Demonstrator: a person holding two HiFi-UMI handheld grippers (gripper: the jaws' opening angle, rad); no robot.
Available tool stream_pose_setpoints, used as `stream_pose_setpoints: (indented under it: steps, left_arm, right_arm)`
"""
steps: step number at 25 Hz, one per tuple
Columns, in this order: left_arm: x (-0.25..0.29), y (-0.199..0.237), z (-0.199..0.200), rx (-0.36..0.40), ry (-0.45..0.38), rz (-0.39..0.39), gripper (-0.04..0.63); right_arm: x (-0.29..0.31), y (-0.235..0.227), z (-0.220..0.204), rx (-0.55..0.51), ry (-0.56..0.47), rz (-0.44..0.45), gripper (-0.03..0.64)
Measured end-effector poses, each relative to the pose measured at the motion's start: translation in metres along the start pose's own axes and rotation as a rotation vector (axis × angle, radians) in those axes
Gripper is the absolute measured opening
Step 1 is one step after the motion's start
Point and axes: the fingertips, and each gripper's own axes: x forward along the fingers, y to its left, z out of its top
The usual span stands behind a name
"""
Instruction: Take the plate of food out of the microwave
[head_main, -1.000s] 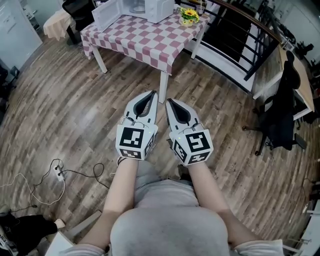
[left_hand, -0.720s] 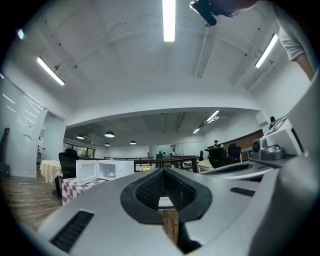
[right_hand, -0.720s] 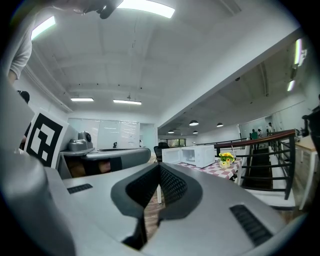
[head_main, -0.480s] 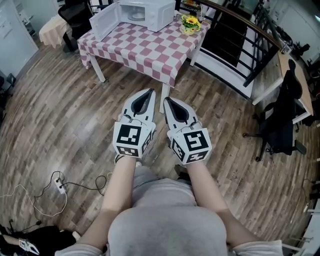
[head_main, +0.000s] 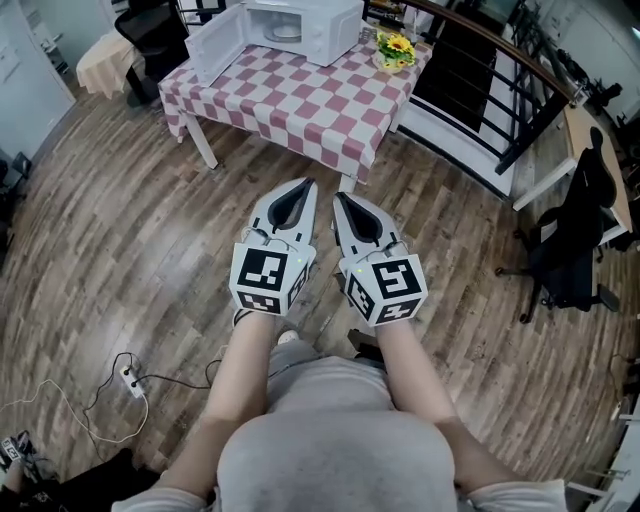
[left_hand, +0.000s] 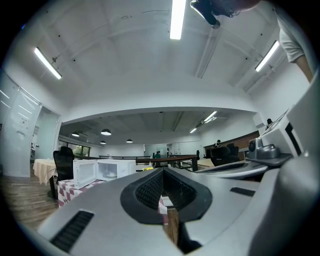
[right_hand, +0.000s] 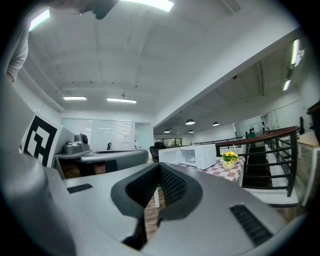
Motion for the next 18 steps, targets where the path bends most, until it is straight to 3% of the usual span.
stream_pose_setpoints:
  steps: [18]
  left_arm:
    - [-0.006,0.109,0.002,0.0,-0.006,-0.025,0.003]
  right_arm:
    - [0.103,0.051,-0.003,0.019,0.02,-0.041,0.023]
